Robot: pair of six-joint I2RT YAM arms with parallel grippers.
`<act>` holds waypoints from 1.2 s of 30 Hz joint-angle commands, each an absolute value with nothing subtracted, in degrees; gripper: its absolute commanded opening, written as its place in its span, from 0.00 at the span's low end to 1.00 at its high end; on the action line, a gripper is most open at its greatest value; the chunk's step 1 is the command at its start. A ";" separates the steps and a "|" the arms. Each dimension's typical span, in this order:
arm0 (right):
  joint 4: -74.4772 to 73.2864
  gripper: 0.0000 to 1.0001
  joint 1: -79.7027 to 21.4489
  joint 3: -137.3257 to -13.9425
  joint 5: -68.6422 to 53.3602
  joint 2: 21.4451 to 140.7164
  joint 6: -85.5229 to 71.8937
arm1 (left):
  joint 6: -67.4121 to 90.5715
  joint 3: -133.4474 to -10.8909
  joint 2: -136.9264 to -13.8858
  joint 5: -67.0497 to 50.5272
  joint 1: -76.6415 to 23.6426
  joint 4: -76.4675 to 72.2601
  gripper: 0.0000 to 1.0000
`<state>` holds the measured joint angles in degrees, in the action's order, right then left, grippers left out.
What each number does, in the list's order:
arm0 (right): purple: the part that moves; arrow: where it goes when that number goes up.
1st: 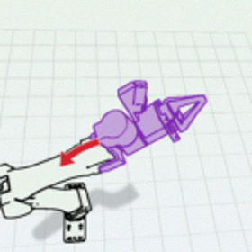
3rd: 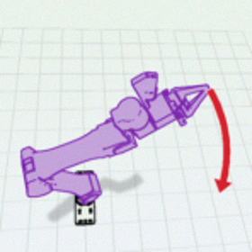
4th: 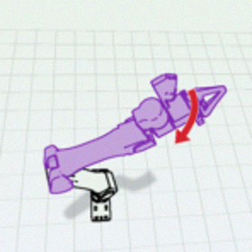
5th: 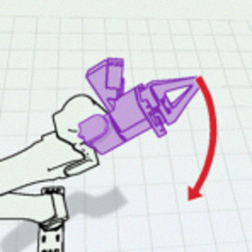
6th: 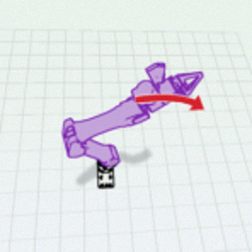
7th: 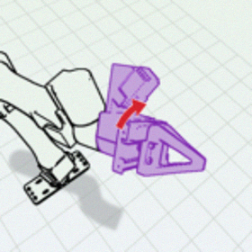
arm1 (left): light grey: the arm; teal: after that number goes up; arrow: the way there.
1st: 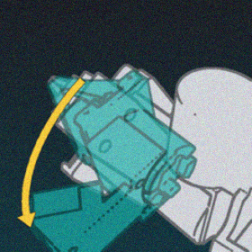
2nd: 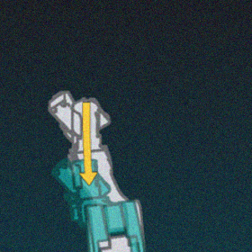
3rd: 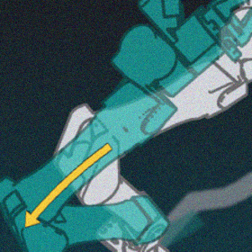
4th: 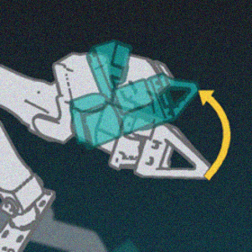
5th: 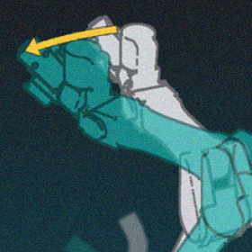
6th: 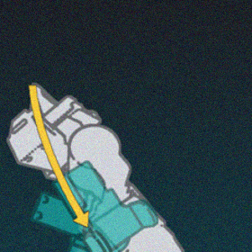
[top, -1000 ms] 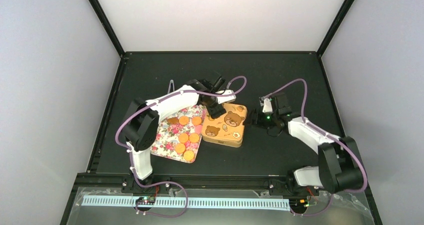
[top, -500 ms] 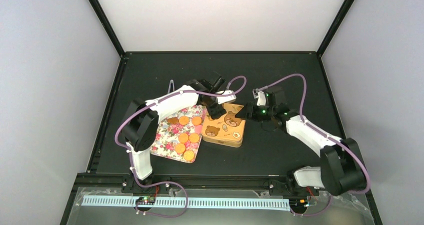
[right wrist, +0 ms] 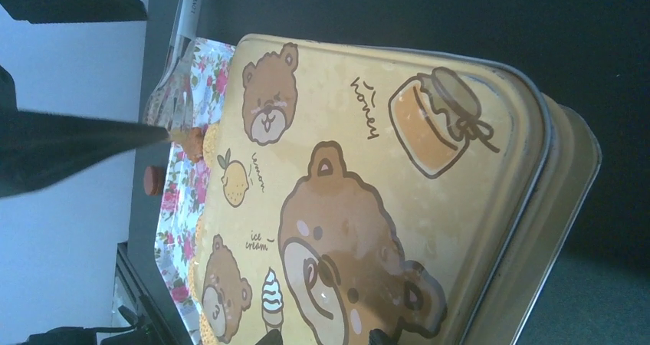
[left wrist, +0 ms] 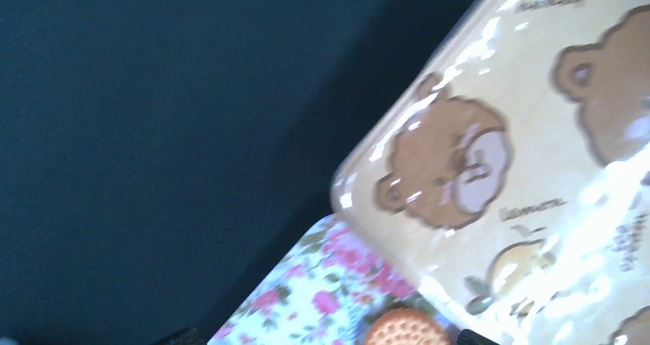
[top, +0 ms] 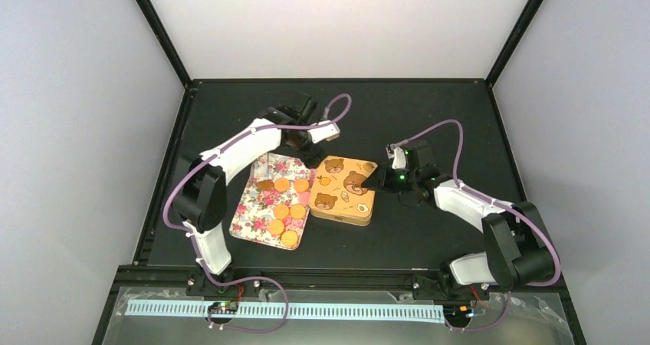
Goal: Pack the cookies
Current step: Press the box lid onto the packing box.
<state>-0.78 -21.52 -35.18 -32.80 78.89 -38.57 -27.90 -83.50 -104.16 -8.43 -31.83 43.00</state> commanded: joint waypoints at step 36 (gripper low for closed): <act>-1.78 0.23 -25.40 -28.83 -27.72 78.24 -40.83 | -30.03 -80.50 -102.14 -10.28 -35.35 44.64 0.88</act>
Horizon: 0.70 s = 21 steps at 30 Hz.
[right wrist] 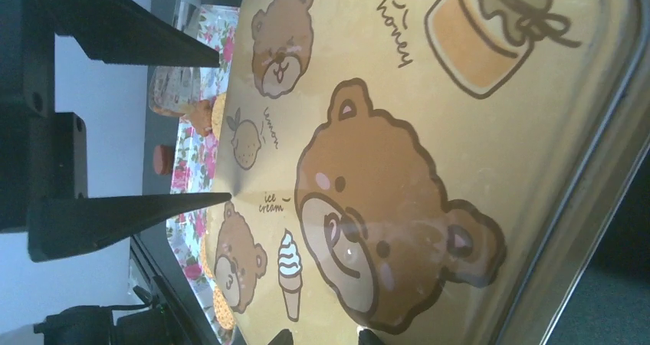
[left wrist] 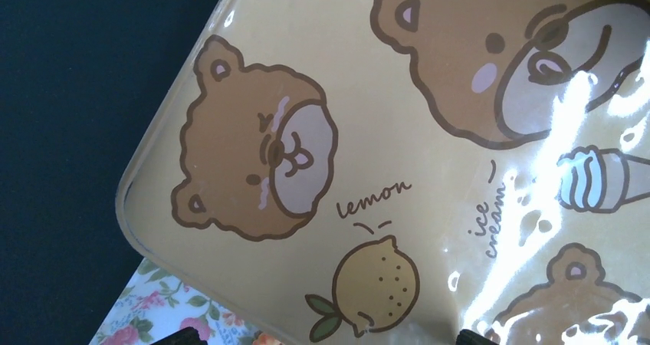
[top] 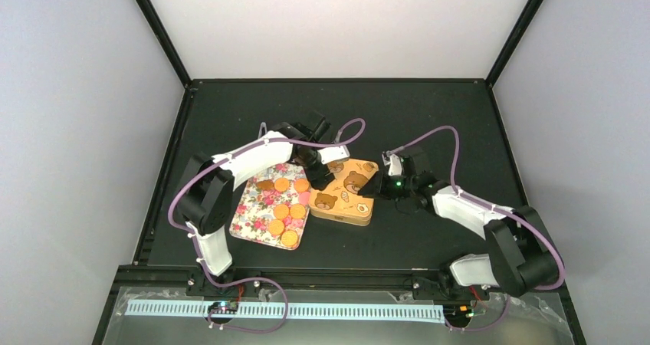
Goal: Pack the cookies
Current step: Press the box lid onto the packing box.
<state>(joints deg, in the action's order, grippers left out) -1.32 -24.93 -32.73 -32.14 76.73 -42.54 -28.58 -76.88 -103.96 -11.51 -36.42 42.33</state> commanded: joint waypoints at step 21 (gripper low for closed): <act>-6.11 0.32 -25.03 -29.92 -25.22 73.92 -40.03 | -28.83 -83.79 -108.53 -1.56 -29.14 41.87 0.87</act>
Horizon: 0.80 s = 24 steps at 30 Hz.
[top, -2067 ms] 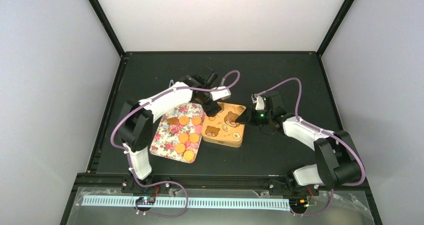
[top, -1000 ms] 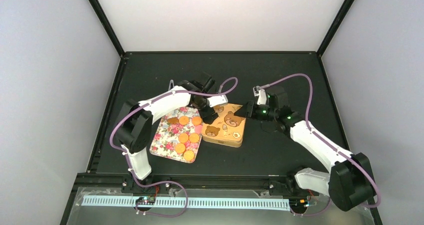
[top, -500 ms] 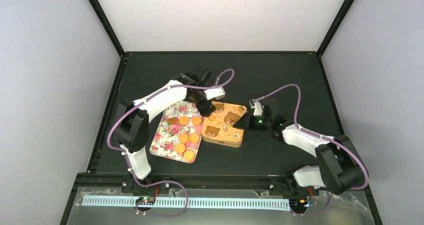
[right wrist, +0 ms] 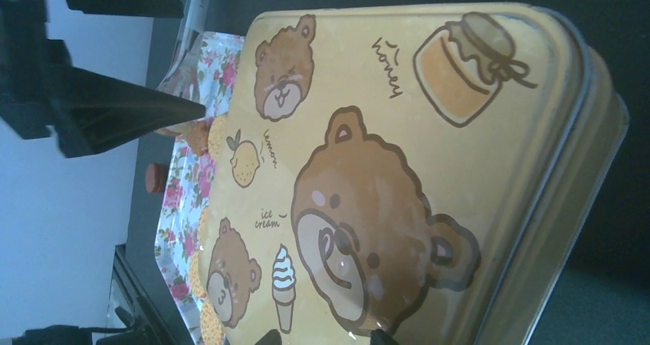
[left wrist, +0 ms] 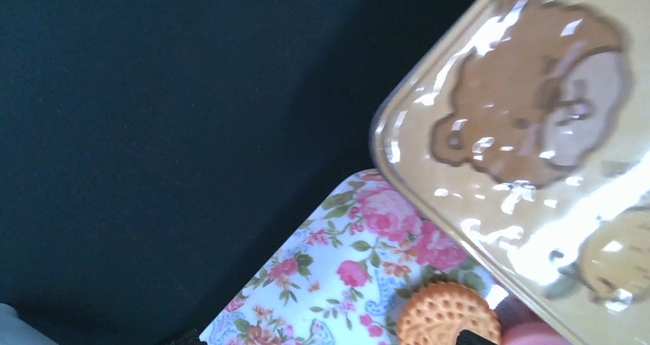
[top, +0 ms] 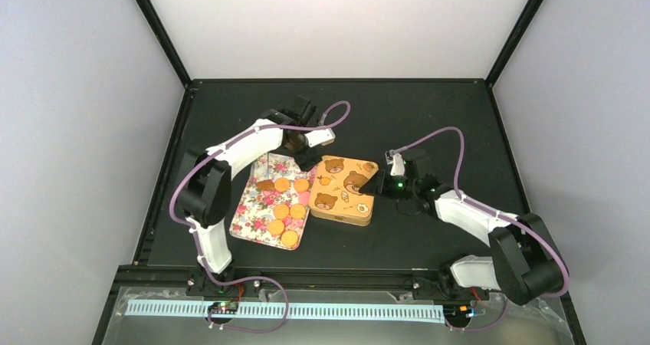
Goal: Pack the cookies
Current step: Press the box lid onto the packing box.
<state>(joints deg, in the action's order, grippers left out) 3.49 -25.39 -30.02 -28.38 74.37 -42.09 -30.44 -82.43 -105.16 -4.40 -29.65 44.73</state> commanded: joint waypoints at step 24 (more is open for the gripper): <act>-7.86 0.69 -18.15 -37.36 -27.93 82.20 -35.91 | -23.39 -82.91 -107.13 -4.83 -32.56 38.41 0.85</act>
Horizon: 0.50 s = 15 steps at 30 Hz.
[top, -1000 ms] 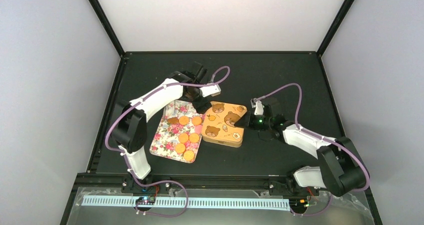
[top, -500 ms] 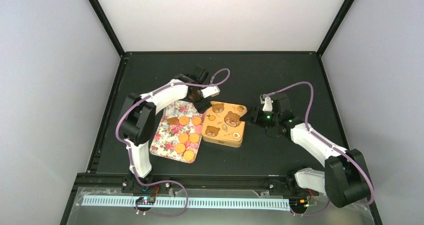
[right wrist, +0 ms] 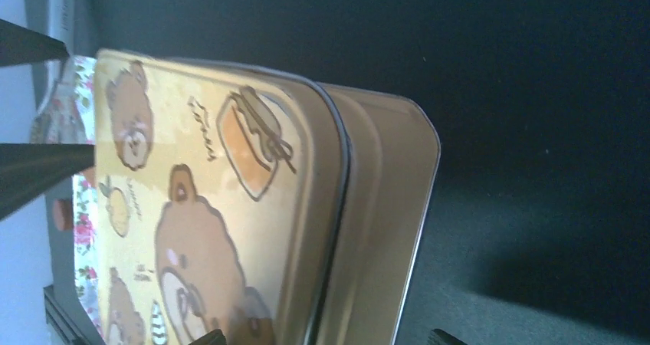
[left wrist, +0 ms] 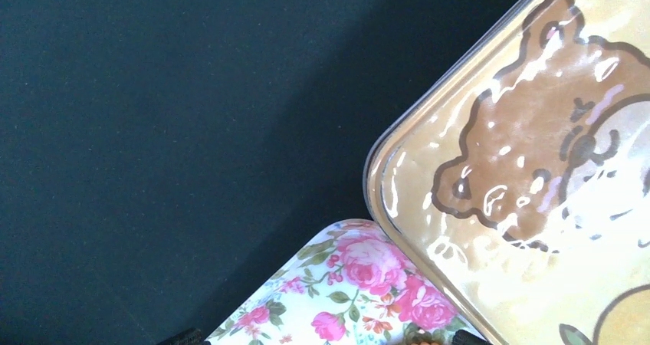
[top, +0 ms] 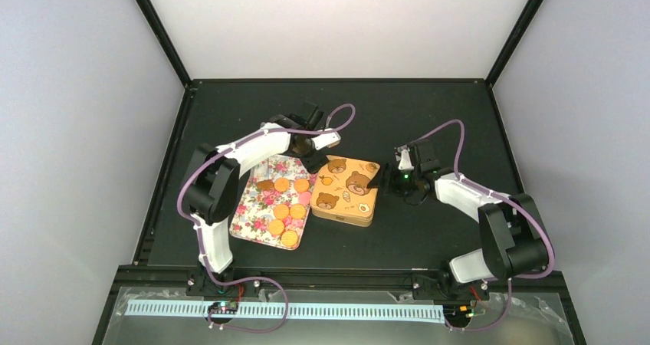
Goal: Pack the cookies
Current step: Press the box lid onto the packing box.
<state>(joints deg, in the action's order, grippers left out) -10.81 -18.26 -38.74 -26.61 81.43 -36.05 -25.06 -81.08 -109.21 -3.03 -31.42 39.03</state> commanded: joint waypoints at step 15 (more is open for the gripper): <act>-5.22 0.44 -17.78 -33.64 -27.58 84.98 -35.03 | -22.78 -84.29 -105.90 -3.91 -33.60 40.39 0.85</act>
